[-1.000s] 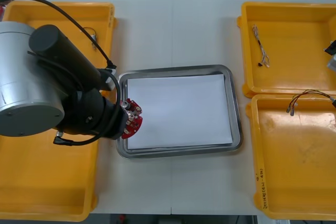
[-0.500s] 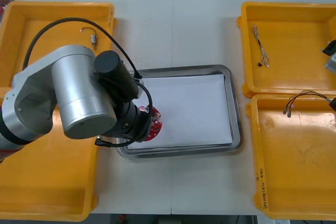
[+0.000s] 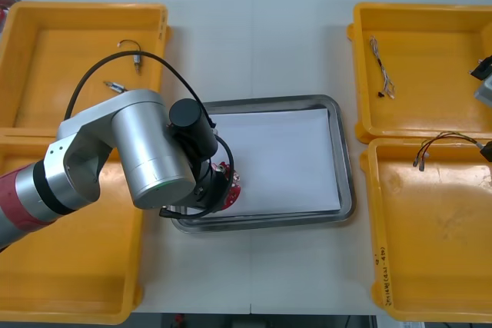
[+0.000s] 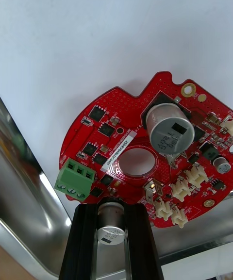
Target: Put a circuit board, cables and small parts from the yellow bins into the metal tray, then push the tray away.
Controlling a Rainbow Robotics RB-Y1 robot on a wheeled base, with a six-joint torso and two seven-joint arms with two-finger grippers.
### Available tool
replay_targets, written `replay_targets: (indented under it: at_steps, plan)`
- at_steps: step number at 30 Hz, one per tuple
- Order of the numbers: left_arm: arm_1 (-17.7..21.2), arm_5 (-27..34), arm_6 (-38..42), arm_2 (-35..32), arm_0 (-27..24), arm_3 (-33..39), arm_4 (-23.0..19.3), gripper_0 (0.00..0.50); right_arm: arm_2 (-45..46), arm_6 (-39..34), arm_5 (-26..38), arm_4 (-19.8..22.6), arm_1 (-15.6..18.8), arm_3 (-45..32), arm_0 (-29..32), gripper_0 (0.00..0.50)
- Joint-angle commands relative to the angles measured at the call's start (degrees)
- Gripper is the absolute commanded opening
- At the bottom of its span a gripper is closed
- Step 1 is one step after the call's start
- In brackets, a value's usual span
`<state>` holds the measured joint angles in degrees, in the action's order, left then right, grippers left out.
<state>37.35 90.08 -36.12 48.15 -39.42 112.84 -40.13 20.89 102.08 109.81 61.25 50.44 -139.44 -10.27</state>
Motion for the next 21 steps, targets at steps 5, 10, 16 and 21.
replay_targets:
  at_steps: [5, 10, 16, 21]
  plan:
    - [-0.79, -1.13, 5.01, 2.92, -2.15, 0.02, 1.99, 0.002, 0.03, 0.40, 0.19, -0.08, 2.38, -0.40, -1.51, 0.000]
    - [-0.79, -1.05, 5.10, 2.92, -2.24, 0.02, 1.81, 0.005, 0.03, 0.49, 0.19, 0.19, 2.38, -0.40, -1.60, 0.000]
    - [-0.70, -0.96, 5.54, 2.83, -2.15, 0.02, 1.81, 0.359, 0.03, 0.49, 0.19, 0.63, 2.38, -0.40, -1.60, 0.000]
    - [-0.61, -1.05, 5.97, 2.39, -2.24, 0.02, 1.73, 0.500, -0.06, 0.67, 0.19, 1.15, 2.38, -0.40, -1.60, 0.000]
